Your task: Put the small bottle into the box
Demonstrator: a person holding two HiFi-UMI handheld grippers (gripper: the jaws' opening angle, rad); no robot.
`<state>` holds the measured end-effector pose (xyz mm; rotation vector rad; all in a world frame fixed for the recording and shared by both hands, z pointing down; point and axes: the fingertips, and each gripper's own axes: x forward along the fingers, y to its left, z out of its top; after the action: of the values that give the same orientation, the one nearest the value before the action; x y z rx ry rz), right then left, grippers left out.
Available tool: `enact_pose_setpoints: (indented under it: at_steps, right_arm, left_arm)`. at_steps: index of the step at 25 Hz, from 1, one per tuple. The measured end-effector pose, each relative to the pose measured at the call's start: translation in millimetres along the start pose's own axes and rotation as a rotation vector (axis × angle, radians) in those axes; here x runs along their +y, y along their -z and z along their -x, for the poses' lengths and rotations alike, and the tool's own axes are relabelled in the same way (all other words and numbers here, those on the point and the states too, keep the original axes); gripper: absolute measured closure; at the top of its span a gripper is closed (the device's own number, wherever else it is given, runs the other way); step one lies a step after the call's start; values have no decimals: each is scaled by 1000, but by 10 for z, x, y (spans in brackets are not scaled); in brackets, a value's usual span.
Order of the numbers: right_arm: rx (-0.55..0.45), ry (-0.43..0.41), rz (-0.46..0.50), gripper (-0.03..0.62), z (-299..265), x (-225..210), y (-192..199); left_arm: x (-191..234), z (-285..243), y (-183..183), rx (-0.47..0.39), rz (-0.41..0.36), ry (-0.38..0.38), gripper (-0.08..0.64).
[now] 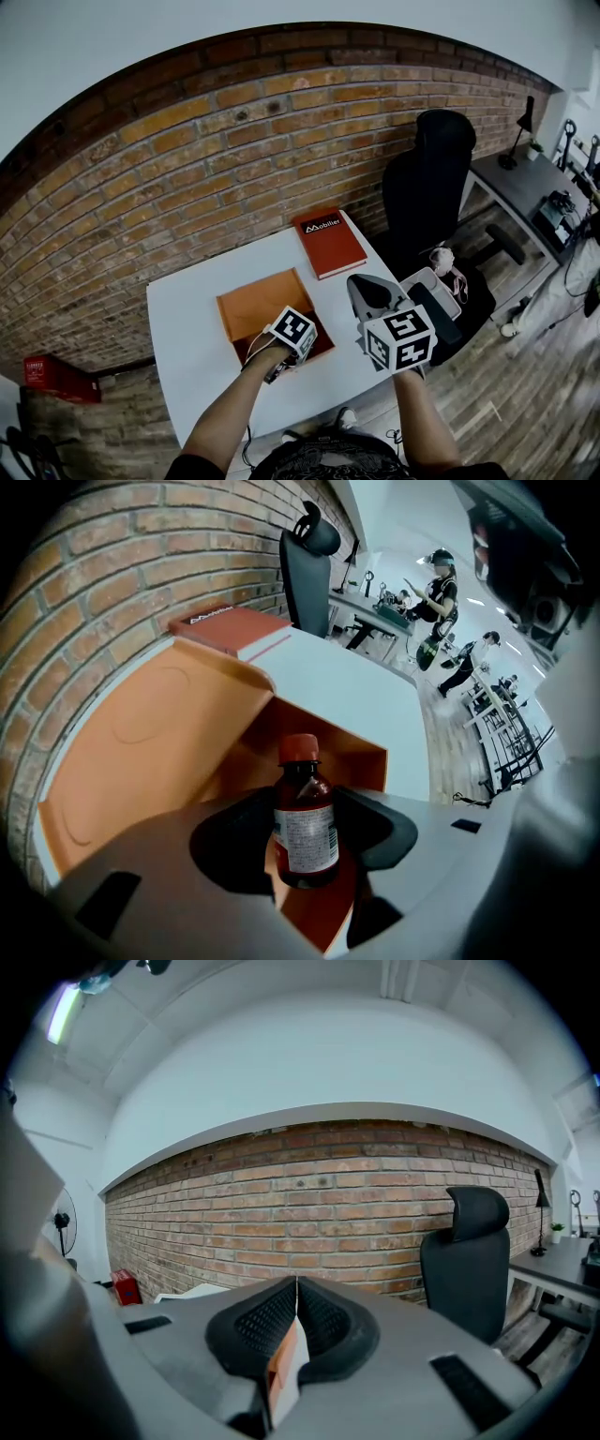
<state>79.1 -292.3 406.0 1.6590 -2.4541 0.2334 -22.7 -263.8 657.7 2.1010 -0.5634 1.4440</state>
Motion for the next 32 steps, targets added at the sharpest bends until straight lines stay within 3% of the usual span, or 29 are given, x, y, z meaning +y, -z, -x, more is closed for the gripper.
enact_pose_setpoints:
  at_steps: [7,13,17,26,32]
  right_arm:
    - [7,28,-9,571,69,-129,40]
    - [10,35,-12,571,89,-180,68]
    - [10,37,-12,571,85,-187,72]
    - [8,6,-18,571,25,-115,70]
    - [8,-26,-14,571,-41,-28,51]
  left_arm:
    - [-39,-154,-17,56,-1,16,341]
    - [-21,-236,-48,91,-30,-13,339]
    - [-30,-227,-16,99,-4,6,337]
    - [-43,-160,-35,50,-5,18,333]
    - [9,33,-86,-34,4,-3,328]
